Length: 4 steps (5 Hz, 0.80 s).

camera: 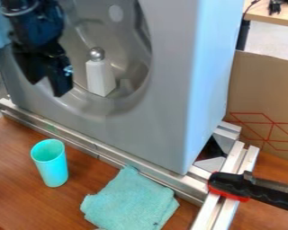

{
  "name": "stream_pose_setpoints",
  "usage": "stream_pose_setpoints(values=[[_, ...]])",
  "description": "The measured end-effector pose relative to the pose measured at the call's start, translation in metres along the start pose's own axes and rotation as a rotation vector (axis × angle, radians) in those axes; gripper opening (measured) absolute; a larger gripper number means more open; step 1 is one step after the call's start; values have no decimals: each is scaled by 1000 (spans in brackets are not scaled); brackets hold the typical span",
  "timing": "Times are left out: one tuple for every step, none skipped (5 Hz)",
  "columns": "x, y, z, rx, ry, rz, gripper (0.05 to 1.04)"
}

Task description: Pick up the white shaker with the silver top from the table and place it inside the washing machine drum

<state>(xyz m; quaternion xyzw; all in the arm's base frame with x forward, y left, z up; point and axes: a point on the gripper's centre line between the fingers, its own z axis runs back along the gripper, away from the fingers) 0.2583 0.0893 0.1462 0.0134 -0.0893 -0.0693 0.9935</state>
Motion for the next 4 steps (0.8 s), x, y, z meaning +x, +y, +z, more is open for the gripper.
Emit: stream_pose_setpoints(values=[[-46, -1, -14, -44, 171, -28, 1008], [-82, -14, -39, -30, 316, -45, 1008], [-90, -37, -48, -44, 337, -90, 1008], [-97, -63, -45, -41, 327, -84, 1008]])
